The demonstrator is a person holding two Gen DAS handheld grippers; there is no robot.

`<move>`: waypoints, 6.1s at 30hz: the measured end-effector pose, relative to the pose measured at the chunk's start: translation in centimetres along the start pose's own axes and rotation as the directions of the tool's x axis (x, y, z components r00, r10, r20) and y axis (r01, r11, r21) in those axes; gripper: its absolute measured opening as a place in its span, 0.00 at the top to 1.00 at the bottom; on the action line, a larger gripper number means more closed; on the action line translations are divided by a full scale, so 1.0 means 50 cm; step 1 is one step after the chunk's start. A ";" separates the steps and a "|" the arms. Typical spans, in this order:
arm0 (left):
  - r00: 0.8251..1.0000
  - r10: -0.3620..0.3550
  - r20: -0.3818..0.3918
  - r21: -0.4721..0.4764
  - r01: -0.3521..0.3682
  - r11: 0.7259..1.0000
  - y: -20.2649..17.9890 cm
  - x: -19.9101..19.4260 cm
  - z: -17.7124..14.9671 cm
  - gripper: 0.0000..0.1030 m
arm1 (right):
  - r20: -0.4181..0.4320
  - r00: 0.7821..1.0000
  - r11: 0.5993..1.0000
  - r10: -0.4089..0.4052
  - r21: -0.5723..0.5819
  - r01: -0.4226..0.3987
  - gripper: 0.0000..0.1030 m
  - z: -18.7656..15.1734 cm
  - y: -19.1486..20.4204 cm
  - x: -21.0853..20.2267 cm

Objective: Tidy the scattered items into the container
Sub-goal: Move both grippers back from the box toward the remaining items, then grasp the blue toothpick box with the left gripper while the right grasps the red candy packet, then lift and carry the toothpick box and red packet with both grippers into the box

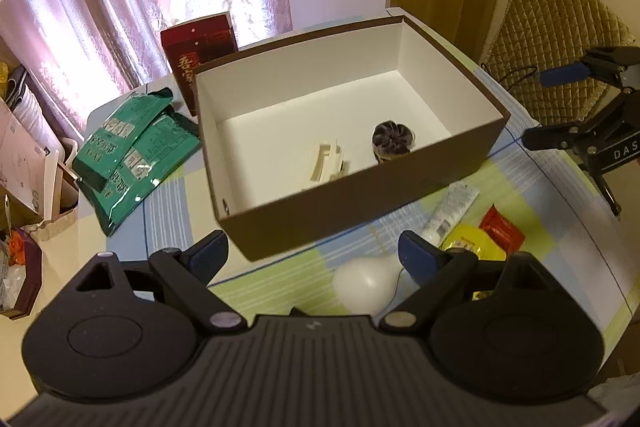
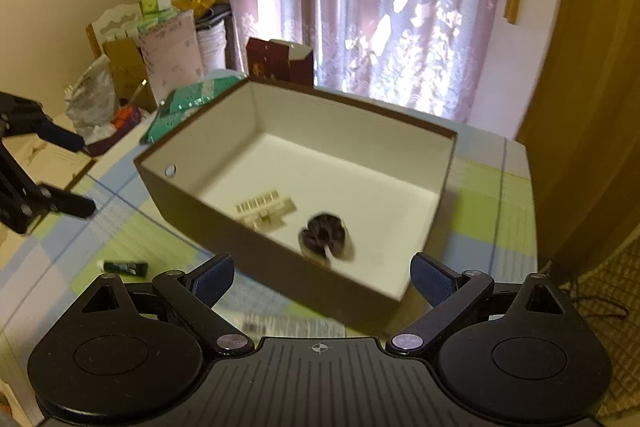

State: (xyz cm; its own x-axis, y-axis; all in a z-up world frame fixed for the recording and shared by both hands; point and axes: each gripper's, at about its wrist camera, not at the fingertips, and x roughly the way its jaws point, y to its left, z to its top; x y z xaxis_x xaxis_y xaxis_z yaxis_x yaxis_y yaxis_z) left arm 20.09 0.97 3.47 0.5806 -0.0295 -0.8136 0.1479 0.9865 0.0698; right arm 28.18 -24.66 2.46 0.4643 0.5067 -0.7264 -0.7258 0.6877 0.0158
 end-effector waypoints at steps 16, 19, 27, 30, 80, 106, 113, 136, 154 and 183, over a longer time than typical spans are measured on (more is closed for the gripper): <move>0.994 -0.078 -0.073 0.005 0.079 0.997 -0.010 0.020 -0.151 0.13 | -0.047 0.999 0.994 -0.026 0.104 0.031 0.03 -0.149 0.063 -0.010; 0.989 -0.111 -0.095 -0.038 0.108 0.993 -0.015 0.034 -0.176 0.13 | -0.069 0.997 0.990 -0.028 0.138 0.037 0.03 -0.175 0.071 -0.003; 0.987 -0.113 -0.117 -0.105 0.101 0.989 -0.016 0.059 -0.213 0.13 | -0.104 0.995 0.964 -0.007 0.264 0.035 0.03 -0.222 0.065 0.003; 0.985 -0.120 -0.121 -0.111 0.107 0.988 -0.024 0.065 -0.221 0.13 | -0.113 0.994 0.956 -0.008 0.289 0.040 0.03 -0.236 0.062 0.005; 0.984 -0.077 -0.160 -0.022 0.074 0.997 -0.046 0.195 -0.255 0.48 | -0.155 0.988 0.968 -0.020 0.243 0.058 0.49 -0.249 -0.009 0.152; 0.978 -0.085 -0.192 0.000 0.087 0.996 -0.062 0.195 -0.272 0.47 | -0.260 0.964 0.979 -0.063 0.172 0.110 0.41 -0.303 0.024 0.124; 0.978 -0.076 -0.195 -0.003 0.077 0.997 -0.063 0.186 -0.275 0.48 | -0.278 0.959 0.981 -0.050 0.165 0.099 0.68 -0.304 0.027 0.117; 0.995 -0.075 -0.071 0.000 0.075 0.997 -0.084 0.072 -0.199 0.48 | -0.115 0.988 0.964 0.108 0.253 -0.076 0.68 -0.223 0.087 0.019; 0.996 -0.088 0.024 0.000 0.088 0.996 -0.080 0.049 -0.130 0.48 | -0.077 0.992 0.976 0.105 0.197 -0.088 0.68 -0.168 0.086 0.021; 0.979 -0.060 0.194 0.091 0.043 0.995 -0.024 0.059 0.067 0.48 | 0.041 0.997 0.992 0.067 0.101 -0.071 0.68 0.013 0.011 0.053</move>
State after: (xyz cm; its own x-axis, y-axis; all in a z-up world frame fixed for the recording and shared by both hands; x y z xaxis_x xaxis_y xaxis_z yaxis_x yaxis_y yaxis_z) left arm 24.30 -0.85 2.91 0.7149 -0.1194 -0.6890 0.2450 0.9656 0.0869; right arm 29.34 -22.62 0.98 0.4346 0.5728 -0.6950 -0.7023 0.6987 0.1366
